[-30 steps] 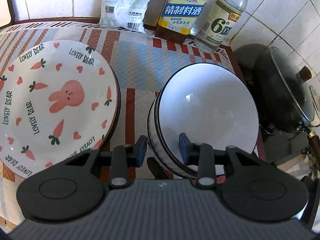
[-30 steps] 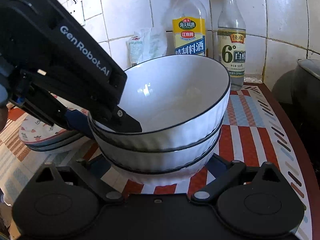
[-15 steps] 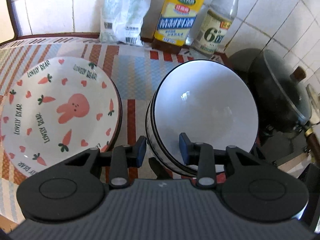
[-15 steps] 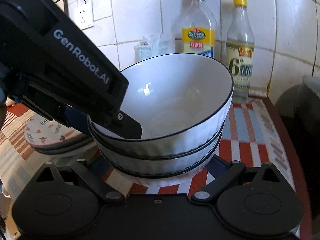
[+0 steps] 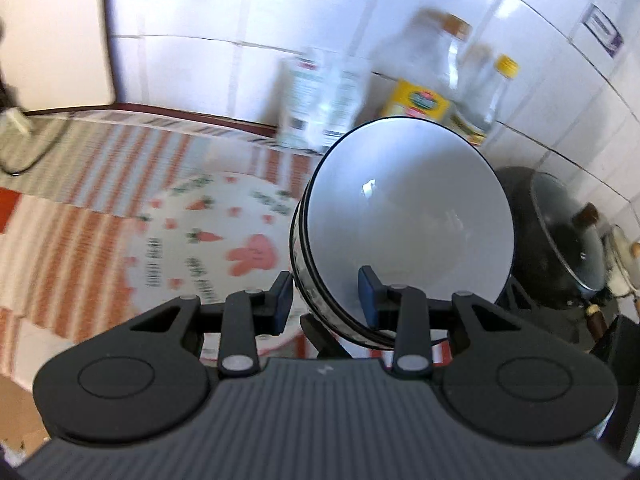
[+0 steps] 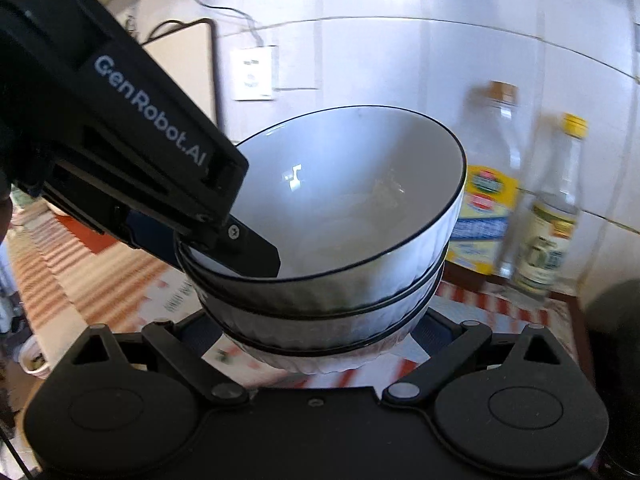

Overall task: Organize plates and bowls
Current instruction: 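Lift the bowl stack with both tools and carry it over the bunny plate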

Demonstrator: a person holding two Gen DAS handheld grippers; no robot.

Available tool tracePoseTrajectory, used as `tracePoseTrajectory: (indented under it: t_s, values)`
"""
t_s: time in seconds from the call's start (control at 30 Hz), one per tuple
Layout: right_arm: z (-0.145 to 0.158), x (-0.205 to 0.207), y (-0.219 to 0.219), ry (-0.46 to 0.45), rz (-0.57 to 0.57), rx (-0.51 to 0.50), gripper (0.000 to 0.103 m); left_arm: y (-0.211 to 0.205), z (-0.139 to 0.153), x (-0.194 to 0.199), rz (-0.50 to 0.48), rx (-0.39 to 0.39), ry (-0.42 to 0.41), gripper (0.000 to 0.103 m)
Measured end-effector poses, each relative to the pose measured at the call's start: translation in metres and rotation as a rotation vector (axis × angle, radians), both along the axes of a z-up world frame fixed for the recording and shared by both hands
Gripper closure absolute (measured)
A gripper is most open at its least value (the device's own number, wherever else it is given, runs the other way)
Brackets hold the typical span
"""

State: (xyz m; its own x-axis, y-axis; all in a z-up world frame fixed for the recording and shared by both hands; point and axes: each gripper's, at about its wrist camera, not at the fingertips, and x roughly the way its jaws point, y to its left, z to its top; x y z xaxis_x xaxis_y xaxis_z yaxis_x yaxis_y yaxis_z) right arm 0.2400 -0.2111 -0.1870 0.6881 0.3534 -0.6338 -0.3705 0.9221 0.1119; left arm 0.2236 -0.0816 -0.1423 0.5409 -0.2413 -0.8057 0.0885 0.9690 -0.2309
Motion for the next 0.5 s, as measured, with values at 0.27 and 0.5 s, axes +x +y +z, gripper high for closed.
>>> tracePoseTrajectory:
  t_s: [0.27,0.5]
  values:
    - [-0.018,0.01,0.054,0.044,0.055,0.046,0.003,0.05,-0.013,0.009,0.071,0.047,0.032,0.07]
    - [-0.051,0.016,0.083,0.085,0.043,0.054,0.003,0.077,-0.044,0.025,0.042,0.05,0.058,0.07]
